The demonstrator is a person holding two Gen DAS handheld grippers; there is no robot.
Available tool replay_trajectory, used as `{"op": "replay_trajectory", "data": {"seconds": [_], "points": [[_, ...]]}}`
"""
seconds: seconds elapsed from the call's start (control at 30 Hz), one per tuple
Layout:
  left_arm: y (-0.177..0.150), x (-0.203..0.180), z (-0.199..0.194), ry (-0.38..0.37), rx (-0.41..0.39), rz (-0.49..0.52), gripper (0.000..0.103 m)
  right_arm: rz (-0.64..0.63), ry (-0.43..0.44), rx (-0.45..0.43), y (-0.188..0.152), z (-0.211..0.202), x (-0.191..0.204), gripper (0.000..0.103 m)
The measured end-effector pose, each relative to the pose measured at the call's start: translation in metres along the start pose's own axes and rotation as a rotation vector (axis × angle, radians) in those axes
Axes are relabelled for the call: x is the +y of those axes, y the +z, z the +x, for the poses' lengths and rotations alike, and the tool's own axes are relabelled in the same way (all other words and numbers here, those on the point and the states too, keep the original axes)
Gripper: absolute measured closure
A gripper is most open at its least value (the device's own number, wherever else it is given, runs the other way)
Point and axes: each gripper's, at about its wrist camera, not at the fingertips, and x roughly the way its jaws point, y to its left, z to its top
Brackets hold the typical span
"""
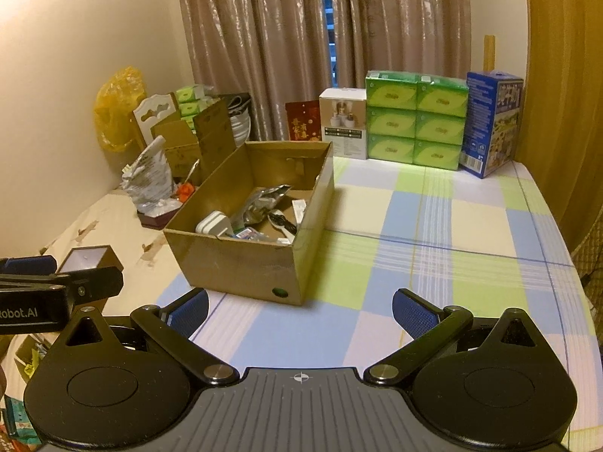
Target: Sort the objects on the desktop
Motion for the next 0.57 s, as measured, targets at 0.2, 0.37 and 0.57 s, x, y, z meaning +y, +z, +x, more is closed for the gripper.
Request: {"op": "replay_trajectory", "data": {"seconds": [0.2, 0.37, 0.57], "points": [[-0.0024, 0.0015, -0.0010, -0.010, -0.007, -0.009, 0.001, -0.005, -0.005, -0.008, 0.0011, -0.0001, 0.0022, 0.002], [-0.0021, 0.0011, 0.0000, -0.014, -0.006, -0.014, 0.001, -0.010, -0.010, -0.009, 0.0017, 0.0012, 0.0028, 0.002], [0.0003, 0.0027, 0.0005, -0.026, -0.028, -0.026, 0.001, -0.009, -0.014, -0.009, 0.0021, 0.0016, 0.0009, 0.002]]}}
